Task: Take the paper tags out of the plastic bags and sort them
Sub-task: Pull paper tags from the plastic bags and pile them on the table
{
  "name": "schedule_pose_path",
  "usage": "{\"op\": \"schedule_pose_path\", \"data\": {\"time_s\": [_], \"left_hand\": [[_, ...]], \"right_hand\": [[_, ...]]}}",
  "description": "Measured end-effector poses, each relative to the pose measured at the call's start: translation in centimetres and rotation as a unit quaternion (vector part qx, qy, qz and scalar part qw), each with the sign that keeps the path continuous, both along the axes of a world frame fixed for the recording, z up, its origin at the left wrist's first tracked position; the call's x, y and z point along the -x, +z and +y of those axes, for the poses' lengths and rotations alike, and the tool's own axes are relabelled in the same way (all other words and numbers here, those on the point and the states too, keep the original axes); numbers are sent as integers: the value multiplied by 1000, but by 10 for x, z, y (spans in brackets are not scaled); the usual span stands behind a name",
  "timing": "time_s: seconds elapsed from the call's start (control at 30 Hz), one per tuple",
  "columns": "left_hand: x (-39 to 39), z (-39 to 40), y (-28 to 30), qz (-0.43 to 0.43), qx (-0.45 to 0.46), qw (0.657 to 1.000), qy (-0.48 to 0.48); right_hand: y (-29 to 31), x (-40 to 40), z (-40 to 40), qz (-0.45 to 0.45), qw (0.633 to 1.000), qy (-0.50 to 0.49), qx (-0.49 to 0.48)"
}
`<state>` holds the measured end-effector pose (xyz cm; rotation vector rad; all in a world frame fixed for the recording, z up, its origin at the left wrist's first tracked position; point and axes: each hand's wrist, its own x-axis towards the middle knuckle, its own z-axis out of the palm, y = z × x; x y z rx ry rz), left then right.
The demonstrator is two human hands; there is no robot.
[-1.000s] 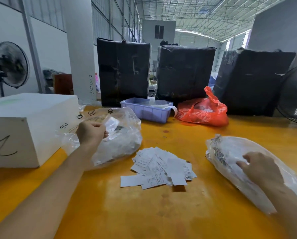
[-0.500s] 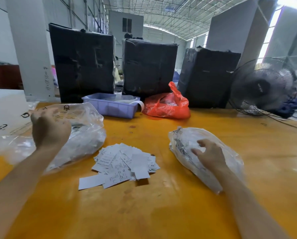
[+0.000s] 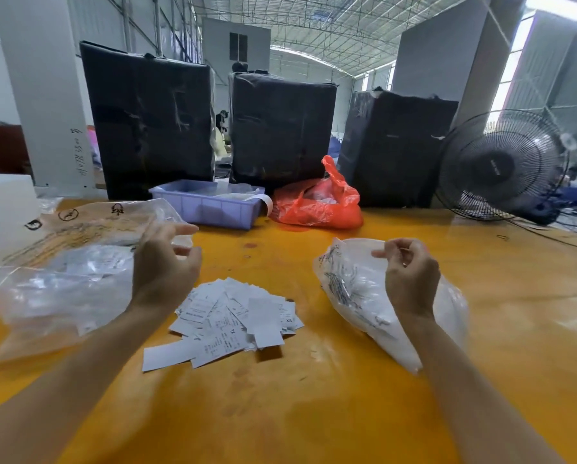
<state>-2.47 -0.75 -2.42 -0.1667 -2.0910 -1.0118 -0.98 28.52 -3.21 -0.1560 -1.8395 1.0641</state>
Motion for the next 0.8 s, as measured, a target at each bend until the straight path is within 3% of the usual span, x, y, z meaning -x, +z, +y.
{"op": "schedule_pose_path", "data": {"time_s": [0.07, 0.13, 0.23, 0.3, 0.5, 0.63, 0.8], "left_hand": [[-8, 12, 1, -31, -43, 997, -59], [-17, 26, 4, -127, -119, 969, -174], [-28, 44, 6, -319, -239, 858, -324], [-31, 48, 1, -380, -238, 817, -362], [-28, 36, -4, -429, -215, 791, -380], [-28, 34, -9, -428, -160, 812, -362], [-21, 32, -12, -355, -207, 866, -284]], "right_hand": [[10, -8, -17, 18, 991, 90, 97], [14, -17, -39, -22, 956, 231, 178], [4, -26, -73, -107, 922, 356, 108], [-3, -27, -87, -127, 911, 389, 55], [-9, -25, -90, -128, 918, 373, -34], [-12, -24, -90, -152, 914, 370, -72], [-17, -20, -89, -148, 940, 292, -96]]}}
